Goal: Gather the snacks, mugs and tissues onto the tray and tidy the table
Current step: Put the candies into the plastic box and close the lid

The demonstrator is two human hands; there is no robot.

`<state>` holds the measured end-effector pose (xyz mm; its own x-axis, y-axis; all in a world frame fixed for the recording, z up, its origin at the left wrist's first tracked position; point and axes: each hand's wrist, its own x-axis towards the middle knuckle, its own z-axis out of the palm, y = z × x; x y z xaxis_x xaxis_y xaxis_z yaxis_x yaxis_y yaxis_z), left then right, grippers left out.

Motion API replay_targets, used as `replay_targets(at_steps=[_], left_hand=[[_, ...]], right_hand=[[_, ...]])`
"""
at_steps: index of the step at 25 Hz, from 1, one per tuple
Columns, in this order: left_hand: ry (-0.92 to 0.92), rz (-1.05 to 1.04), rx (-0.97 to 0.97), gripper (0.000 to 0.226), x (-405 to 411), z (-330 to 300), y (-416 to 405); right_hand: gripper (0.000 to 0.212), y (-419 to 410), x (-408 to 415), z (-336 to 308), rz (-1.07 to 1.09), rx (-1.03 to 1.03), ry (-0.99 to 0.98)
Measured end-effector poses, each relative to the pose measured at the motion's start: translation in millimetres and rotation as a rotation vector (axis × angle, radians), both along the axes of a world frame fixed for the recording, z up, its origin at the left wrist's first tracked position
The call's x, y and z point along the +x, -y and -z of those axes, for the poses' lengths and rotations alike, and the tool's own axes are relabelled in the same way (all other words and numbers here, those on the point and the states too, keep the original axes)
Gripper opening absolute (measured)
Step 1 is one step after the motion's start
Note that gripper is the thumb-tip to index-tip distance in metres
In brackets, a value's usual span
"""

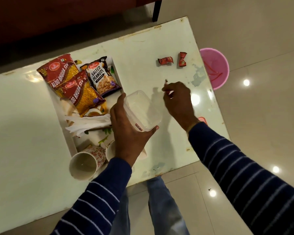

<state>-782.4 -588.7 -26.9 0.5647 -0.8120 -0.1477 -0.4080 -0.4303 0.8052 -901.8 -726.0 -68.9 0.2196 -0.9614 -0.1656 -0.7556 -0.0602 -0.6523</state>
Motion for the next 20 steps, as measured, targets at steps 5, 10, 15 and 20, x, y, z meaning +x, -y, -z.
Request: replay_targets(at_steps=[5,10,15,20], left_hand=[[-0.068,0.034,0.025,0.121,-5.5,7.5,14.5],[-0.156,0.021,0.009,0.123,-3.5,15.7,19.0],[-0.199,0.022,0.018,0.124,-7.2,21.2,16.9],[-0.204,0.039,0.023,0.120,-13.3,23.2,18.3]], right_hand=[[0.015,-34.5,-14.4,-81.2,-0.232,-0.080,0.293],[0.023,6.8,-15.2,-72.2,-0.129,-0.128,0.298],[0.048,96.8,-24.9,8.3,-0.208,-0.001,-0.215],[0.037,111.9,-22.3,36.7,-0.310,-0.134,-0.438]])
